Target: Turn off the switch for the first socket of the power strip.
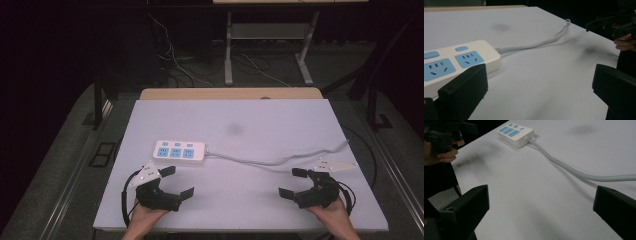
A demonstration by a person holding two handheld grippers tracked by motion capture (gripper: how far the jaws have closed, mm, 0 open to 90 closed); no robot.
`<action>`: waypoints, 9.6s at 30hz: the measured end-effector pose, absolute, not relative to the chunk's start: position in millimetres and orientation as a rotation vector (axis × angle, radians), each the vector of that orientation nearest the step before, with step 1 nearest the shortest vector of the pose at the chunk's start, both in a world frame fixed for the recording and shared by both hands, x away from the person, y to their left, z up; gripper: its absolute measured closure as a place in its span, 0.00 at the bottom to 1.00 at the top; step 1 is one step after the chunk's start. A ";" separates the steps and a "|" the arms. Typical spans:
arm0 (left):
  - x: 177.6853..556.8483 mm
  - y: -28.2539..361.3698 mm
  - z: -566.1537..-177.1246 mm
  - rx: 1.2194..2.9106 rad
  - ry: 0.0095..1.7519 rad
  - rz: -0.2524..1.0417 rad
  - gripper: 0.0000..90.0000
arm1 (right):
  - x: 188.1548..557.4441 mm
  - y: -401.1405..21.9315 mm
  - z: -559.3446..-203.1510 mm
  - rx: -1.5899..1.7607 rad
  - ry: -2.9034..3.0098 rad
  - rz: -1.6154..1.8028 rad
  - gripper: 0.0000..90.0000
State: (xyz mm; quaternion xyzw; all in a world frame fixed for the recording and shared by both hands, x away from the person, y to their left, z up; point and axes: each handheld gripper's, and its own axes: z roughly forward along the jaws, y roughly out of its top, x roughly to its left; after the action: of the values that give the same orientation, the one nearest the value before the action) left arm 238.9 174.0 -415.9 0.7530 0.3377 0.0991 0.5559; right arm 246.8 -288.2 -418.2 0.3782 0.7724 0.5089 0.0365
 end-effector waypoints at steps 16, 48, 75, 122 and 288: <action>239.6 171.6 -417.1 1.799 0.791 0.220 0.00 | 248.0 -288.3 -420.6 1.167 2.406 1.551 0.00; 253.0 165.0 -385.9 1.954 0.766 0.207 0.00 | 246.2 -291.2 -420.7 1.173 2.403 1.539 0.00; 285.4 165.2 -361.4 2.038 0.754 0.171 0.00 | 244.9 -292.3 -421.1 1.179 2.407 1.534 0.00; 347.2 152.8 -343.0 2.258 0.713 0.180 0.03 | 245.0 -292.3 -422.6 1.180 2.416 1.525 0.00; 399.0 178.1 -357.4 2.213 0.974 0.199 0.96 | 245.2 -298.5 -421.7 1.184 2.381 1.504 0.00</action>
State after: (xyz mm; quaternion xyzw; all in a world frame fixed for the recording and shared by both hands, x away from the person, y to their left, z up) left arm 399.0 178.1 -357.4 0.8545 0.3760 0.0767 0.3500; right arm 245.2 -298.5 -421.7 0.3871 0.7786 0.4920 0.0434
